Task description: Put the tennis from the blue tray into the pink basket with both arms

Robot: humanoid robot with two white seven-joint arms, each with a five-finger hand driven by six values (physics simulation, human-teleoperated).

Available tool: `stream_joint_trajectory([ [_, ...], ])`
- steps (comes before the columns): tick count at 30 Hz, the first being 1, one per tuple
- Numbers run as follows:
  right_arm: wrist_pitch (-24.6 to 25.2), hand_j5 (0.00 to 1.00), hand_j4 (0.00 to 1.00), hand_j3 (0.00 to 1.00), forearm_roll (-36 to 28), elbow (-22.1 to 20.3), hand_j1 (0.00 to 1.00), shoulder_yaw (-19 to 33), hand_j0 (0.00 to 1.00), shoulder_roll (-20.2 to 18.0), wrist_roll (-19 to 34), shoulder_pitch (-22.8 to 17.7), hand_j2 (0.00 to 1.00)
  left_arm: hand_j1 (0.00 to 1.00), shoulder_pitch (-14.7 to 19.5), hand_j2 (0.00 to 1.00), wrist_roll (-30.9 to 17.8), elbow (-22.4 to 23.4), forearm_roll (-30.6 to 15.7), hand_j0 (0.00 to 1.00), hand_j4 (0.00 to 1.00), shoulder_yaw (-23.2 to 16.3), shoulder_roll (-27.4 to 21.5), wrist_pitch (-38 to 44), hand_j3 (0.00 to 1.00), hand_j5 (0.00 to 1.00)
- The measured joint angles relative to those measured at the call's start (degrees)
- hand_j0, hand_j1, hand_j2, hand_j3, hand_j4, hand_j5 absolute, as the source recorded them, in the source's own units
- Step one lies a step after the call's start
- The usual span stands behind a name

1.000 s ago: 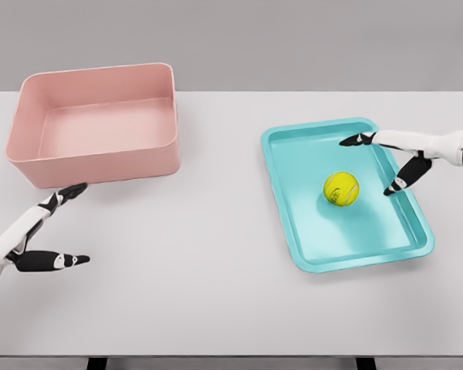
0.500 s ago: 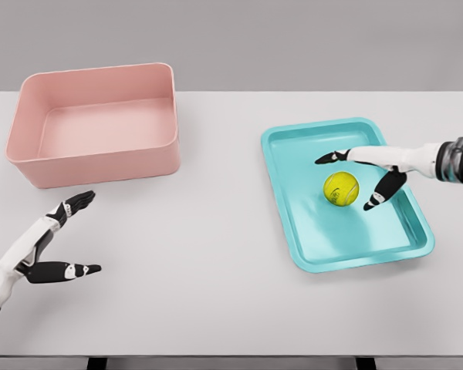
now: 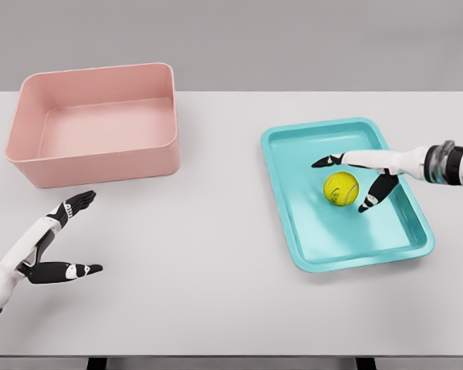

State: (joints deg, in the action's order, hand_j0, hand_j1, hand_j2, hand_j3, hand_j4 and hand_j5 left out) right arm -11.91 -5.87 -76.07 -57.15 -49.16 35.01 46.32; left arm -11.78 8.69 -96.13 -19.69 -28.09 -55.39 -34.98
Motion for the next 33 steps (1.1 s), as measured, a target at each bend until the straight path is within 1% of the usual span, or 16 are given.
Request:
stream_joint_trajectory([
  [2, -0.09, 0.99, 0.99, 0.99, 0.07, 0.08, 0.99, -0.10, 0.99, 0.03, 0.00, -0.09, 0.99, 1.00, 0.00, 1.00, 0.00, 0.00, 0.01, 1.00, 1.00, 0.03, 0.00, 0.00, 1.00, 1.00],
  [4, -0.13, 0.96, 0.96, 0.96, 0.13, 0.08, 0.96, -0.14, 0.96, 0.05, 0.00, -0.09, 0.96, 1.00, 0.00, 1.00, 0.00, 0.00, 0.02, 1.00, 1.00, 0.08, 0.01, 0.00, 1.00, 1.00],
  [6, -0.15, 0.80, 0.80, 0.80, 0.16, 0.07, 0.80, -0.17, 0.80, 0.06, 0.00, 0.00, 0.80, 1.00, 0.00, 1.00, 0.00, 0.01, 0.02, 1.00, 1.00, 0.10, 0.01, 0.00, 1.00, 1.00],
  [7, -0.16, 0.75, 0.75, 0.75, 0.18, 0.07, 0.75, -0.18, 0.75, 0.08, 0.00, 0.00, 0.75, 1.00, 0.00, 1.00, 0.00, -0.01, 0.02, 1.00, 1.00, 0.11, 0.01, 0.00, 1.00, 1.00],
  [8, -0.16, 0.73, 0.73, 0.73, 0.19, 0.07, 0.73, -0.18, 0.73, 0.10, 0.00, 0.00, 0.73, 1.00, 0.00, 1.00, 0.00, -0.02, 0.02, 1.00, 1.00, 0.12, 0.01, 0.00, 1.00, 1.00],
  [11, -0.23, 0.70, 0.70, 0.70, 0.24, -0.02, 0.70, -0.19, 0.70, 0.13, 0.00, 0.18, 0.70, 1.00, 0.00, 1.00, 0.00, -0.03, 0.02, 1.00, 1.00, 0.12, 0.01, 0.00, 1.00, 1.00],
  [17, -0.79, 0.57, 0.57, 0.57, 0.72, -0.09, 0.57, -0.25, 0.57, 0.47, -0.03, 0.18, 0.57, 1.00, 0.00, 1.00, 0.00, -0.07, 0.04, 1.00, 1.00, 0.14, 0.01, 0.00, 1.00, 1.00],
  [19, -0.78, 0.49, 0.49, 0.49, 0.81, -0.11, 0.49, -0.43, 0.49, 0.73, -0.06, 0.27, 0.49, 1.00, 0.00, 1.00, 0.00, -0.09, 0.04, 1.00, 1.00, 0.15, 0.01, 0.00, 1.00, 1.00],
  [20, -0.90, 0.41, 0.41, 0.41, 0.96, -0.11, 0.41, -0.55, 0.41, 0.83, -0.06, 0.35, 0.41, 1.00, 0.00, 1.00, 0.00, -0.11, 0.04, 1.00, 1.00, 0.15, 0.01, 0.00, 1.00, 1.00],
  [21, -1.12, 0.36, 0.36, 0.36, 1.09, -0.12, 0.36, -0.61, 0.36, 0.90, -0.06, 0.35, 0.36, 1.00, 0.00, 1.00, 0.00, -0.13, 0.05, 1.00, 1.00, 0.15, 0.01, 0.00, 1.00, 1.00],
  [22, -1.32, 0.34, 0.34, 0.34, 1.25, -0.11, 0.34, -0.69, 0.34, 0.97, -0.05, 0.35, 0.34, 1.00, 0.00, 1.00, 0.00, -0.14, 0.06, 1.00, 1.00, 0.14, 0.01, 0.00, 1.00, 1.00],
  [26, -3.19, 0.34, 0.34, 0.34, 1.69, -0.23, 0.34, -0.57, 0.34, 1.22, -0.04, 1.14, 0.34, 1.00, 0.00, 1.00, 0.00, -0.16, 0.07, 1.00, 1.00, 0.13, 0.01, 0.00, 1.00, 1.00],
  [29, -5.61, 0.34, 0.34, 0.34, 1.72, -0.64, 0.34, 0.42, 0.34, 1.38, -0.03, 1.32, 0.34, 1.00, 0.00, 1.00, 0.00, -0.17, 0.09, 1.00, 1.00, 0.13, 0.01, 0.00, 1.00, 1.00],
  [31, -6.89, 0.34, 0.34, 0.34, 1.72, -1.90, 0.34, 2.07, 0.34, 1.38, -0.04, 1.32, 0.34, 1.00, 0.00, 1.00, 0.00, -0.17, 0.10, 1.00, 1.00, 0.13, 0.01, 0.00, 1.00, 1.00],
  [33, -7.66, 0.34, 0.34, 0.34, 1.91, -4.83, 0.34, 3.09, 0.34, 1.72, -0.12, 1.23, 0.34, 1.00, 0.00, 1.00, 0.00, -0.17, 0.10, 1.00, 1.00, 0.14, 0.01, 0.00, 1.00, 1.00],
])
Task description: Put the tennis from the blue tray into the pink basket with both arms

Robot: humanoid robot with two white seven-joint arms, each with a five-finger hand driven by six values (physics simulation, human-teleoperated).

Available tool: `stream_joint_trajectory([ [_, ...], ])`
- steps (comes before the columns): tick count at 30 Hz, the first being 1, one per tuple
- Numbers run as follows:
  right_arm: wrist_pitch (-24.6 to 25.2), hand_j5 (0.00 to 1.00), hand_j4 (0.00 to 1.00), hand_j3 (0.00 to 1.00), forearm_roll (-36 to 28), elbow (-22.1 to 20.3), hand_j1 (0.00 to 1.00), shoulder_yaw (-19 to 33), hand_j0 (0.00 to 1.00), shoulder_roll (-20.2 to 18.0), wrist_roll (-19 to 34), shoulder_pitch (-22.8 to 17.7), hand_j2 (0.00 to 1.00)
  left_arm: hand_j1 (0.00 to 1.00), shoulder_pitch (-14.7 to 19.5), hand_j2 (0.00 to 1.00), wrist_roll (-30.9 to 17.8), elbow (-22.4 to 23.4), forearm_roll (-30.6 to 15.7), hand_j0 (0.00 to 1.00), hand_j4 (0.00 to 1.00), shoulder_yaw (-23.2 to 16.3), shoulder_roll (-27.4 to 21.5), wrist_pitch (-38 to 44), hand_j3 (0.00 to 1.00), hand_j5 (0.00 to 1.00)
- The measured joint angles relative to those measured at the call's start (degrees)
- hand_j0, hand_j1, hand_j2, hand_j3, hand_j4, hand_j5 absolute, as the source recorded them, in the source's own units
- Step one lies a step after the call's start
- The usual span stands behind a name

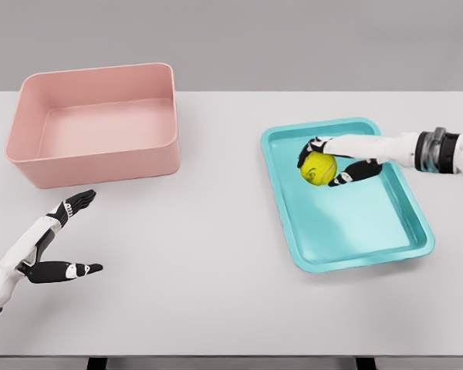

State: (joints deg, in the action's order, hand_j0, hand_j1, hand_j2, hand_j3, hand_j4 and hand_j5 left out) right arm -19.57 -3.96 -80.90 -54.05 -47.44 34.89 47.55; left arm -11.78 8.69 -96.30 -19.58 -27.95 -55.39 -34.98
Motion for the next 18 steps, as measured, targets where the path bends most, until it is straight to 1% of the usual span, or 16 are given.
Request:
stream_joint_trajectory([
  [2, -0.16, 0.34, 0.34, 0.34, -0.18, -3.87, 0.34, 0.53, 0.34, 1.25, 0.00, 0.00, 0.34, 1.00, 0.00, 1.00, 0.00, 0.00, 0.00, 1.00, 1.00, 0.00, 0.00, 0.00, 1.00, 1.00],
  [4, -0.04, 0.34, 0.34, 0.34, -0.39, -6.73, 0.34, 0.73, 0.34, 3.65, 0.06, -0.09, 0.34, 1.00, 0.00, 1.00, 0.00, 0.00, 0.00, 1.00, 1.00, 0.00, 0.00, 0.00, 1.00, 1.00],
  [9, -0.30, 0.32, 0.32, 0.32, -0.39, -9.64, 0.32, -0.71, 0.32, 10.73, 0.13, -0.53, 0.32, 1.00, 0.00, 1.00, 0.00, -0.02, 0.00, 1.00, 1.00, -0.03, 0.00, 0.00, 1.00, 1.00],
  [14, 0.22, 0.32, 0.32, 0.32, 1.08, -9.65, 0.32, -3.65, 0.32, 17.72, 0.15, -0.44, 0.32, 1.00, 0.00, 1.00, 0.00, -0.05, 0.00, 1.00, 1.00, -0.04, 0.00, 0.00, 1.00, 1.00],
  [18, 0.35, 0.35, 0.35, 0.35, 3.12, -5.70, 0.35, -4.93, 0.35, 22.23, 0.16, -0.62, 0.35, 1.00, 0.00, 1.00, 0.00, -0.08, 0.00, 1.00, 1.00, -0.05, 0.00, 0.00, 1.00, 1.00],
])
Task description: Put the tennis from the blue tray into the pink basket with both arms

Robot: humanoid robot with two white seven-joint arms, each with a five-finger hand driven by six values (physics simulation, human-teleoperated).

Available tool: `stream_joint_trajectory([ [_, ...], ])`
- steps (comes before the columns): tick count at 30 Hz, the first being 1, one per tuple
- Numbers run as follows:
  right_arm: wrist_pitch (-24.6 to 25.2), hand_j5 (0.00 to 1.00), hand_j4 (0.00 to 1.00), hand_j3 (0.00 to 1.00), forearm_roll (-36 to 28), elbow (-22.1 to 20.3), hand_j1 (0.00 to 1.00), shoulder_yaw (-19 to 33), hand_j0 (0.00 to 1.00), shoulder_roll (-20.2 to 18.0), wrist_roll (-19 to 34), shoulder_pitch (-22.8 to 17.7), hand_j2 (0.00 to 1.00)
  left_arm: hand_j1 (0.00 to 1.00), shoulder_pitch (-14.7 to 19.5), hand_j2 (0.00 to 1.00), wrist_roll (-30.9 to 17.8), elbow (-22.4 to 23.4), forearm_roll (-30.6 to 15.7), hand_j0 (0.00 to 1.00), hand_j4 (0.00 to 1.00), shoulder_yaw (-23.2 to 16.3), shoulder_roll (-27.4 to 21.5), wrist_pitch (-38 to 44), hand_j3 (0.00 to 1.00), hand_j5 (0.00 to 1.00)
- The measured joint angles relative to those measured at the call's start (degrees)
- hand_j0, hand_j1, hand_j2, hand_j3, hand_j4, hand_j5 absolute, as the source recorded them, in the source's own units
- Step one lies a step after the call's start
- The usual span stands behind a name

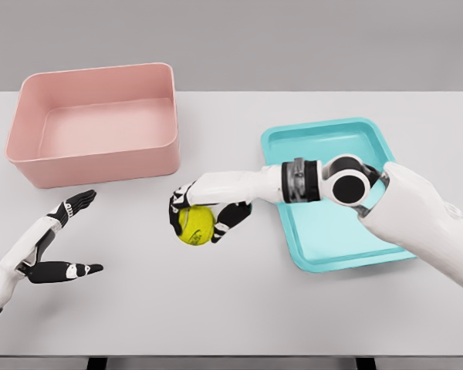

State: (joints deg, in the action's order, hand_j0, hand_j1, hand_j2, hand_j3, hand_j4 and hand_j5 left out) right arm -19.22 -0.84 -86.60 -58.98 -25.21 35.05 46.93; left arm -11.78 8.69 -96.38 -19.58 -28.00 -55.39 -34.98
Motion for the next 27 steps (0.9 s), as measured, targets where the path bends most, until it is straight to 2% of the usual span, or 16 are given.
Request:
stream_joint_trajectory([
  [2, -0.03, 0.38, 0.38, 0.38, 0.88, 2.49, 0.38, -0.25, 0.38, 1.84, 0.01, 0.09, 0.38, 1.00, 0.00, 1.00, 0.00, -0.01, 0.00, 1.00, 1.00, -0.01, 0.00, 0.00, 1.00, 1.00],
  [6, -0.35, 0.99, 0.99, 0.99, 2.50, 5.52, 0.99, -0.46, 0.99, 3.66, -0.02, 0.09, 0.99, 1.00, 0.00, 1.00, 0.00, -0.01, 0.03, 1.00, 1.00, -0.02, 0.00, 0.00, 1.00, 1.00],
  [9, -0.56, 0.99, 0.99, 0.99, 3.24, 5.51, 0.99, -0.52, 0.99, 4.04, -0.03, 0.09, 0.99, 1.00, 0.00, 1.00, -0.01, -0.01, 0.06, 1.00, 1.00, -0.01, 0.00, 0.00, 1.00, 1.00],
  [14, -0.75, 1.00, 1.00, 1.00, 3.53, 1.99, 1.00, 0.62, 1.00, 2.64, -0.03, 0.09, 1.00, 1.00, 0.00, 1.00, -0.02, -0.01, 0.08, 1.00, 1.00, -0.04, 0.00, 0.00, 1.00, 1.00],
  [17, -2.47, 1.00, 1.00, 1.00, 2.87, -2.34, 1.00, 5.92, 1.00, -2.75, -0.03, -0.35, 1.00, 1.00, 0.00, 1.00, -0.03, -0.01, 0.13, 1.00, 1.00, -0.05, 0.00, 0.00, 1.00, 1.00],
  [20, -6.82, 1.00, 1.00, 1.00, -1.45, -5.08, 1.00, 11.05, 1.00, -12.23, -0.03, -1.05, 1.00, 1.00, -0.08, 1.00, -0.06, -0.01, 0.19, 1.00, 1.00, -0.05, 0.02, 0.00, 1.00, 1.00],
  [22, -10.34, 1.00, 1.00, 1.00, -5.59, -5.83, 1.00, 14.25, 1.00, -19.53, -0.03, -5.09, 1.00, 1.00, -1.22, 1.00, -0.07, -0.02, 0.37, 1.00, 1.00, -0.14, 0.02, -0.01, 1.00, 1.00],
  [24, -13.09, 1.00, 1.00, 1.00, -8.37, -6.16, 1.00, 19.08, 1.00, -25.06, -0.03, -11.89, 1.00, 1.00, -1.07, 1.00, -0.16, -0.44, 0.92, 1.00, 1.00, -0.29, 0.03, 0.00, 1.00, 1.00],
  [27, -14.99, 1.00, 1.00, 1.00, -10.09, -6.41, 1.00, 29.82, 1.00, -28.74, -0.01, -23.19, 1.00, 1.00, -0.42, 1.00, -0.33, -2.10, 2.12, 1.00, 1.00, -0.45, 0.08, -0.01, 1.00, 1.00],
])
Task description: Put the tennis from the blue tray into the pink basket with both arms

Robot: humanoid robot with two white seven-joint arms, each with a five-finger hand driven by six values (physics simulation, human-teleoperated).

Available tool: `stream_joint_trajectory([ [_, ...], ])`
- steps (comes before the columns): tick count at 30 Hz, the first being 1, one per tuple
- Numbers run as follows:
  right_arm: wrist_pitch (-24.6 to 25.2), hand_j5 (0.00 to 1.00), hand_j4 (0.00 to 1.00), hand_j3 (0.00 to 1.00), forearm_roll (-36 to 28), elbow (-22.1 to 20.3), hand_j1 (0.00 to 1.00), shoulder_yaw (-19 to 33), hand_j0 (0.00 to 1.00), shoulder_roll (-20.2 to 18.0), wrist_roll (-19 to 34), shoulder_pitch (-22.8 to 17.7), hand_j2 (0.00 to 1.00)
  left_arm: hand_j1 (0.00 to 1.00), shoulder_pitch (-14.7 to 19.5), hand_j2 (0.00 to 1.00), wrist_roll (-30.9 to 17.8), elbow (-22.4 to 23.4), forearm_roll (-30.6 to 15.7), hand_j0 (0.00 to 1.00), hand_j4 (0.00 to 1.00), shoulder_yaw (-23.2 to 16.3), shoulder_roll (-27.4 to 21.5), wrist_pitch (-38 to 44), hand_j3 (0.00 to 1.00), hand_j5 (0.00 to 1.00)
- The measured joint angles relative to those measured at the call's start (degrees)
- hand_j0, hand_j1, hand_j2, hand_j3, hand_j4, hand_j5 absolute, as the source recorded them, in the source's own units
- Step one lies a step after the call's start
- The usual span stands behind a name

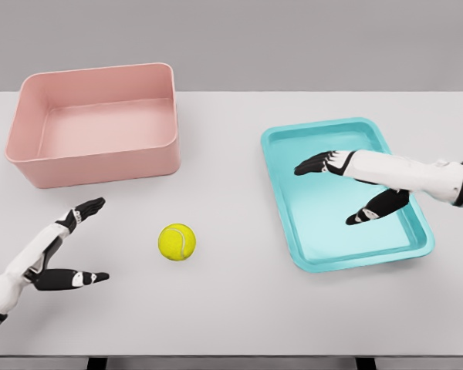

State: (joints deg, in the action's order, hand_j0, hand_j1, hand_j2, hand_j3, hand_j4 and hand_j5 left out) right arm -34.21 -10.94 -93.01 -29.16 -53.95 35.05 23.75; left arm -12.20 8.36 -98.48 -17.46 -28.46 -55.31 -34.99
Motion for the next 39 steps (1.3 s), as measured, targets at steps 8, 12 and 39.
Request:
stream_joint_trajectory([
  [8, -0.88, 1.00, 1.00, 1.00, -1.50, -2.29, 1.00, 13.59, 1.00, -1.78, -0.02, -5.20, 1.00, 1.00, 3.41, 1.00, -0.37, -2.28, 1.51, 1.00, 1.00, -0.34, 4.91, 0.00, 1.00, 1.00],
  [12, -0.95, 1.00, 1.00, 1.00, -1.54, -3.70, 1.00, 14.43, 1.00, -1.82, -0.01, -7.40, 1.00, 1.00, 4.02, 1.00, -0.44, -2.49, 3.54, 1.00, 1.00, -1.13, 7.89, 0.00, 1.00, 1.00],
  [39, -0.96, 1.00, 1.00, 1.00, -1.61, -7.12, 1.00, 14.81, 1.00, -2.22, -0.02, -7.66, 1.00, 1.00, 9.12, 1.00, -0.49, -0.03, 4.89, 1.00, 1.00, -8.72, 16.46, 11.95, 1.00, 1.00],
])
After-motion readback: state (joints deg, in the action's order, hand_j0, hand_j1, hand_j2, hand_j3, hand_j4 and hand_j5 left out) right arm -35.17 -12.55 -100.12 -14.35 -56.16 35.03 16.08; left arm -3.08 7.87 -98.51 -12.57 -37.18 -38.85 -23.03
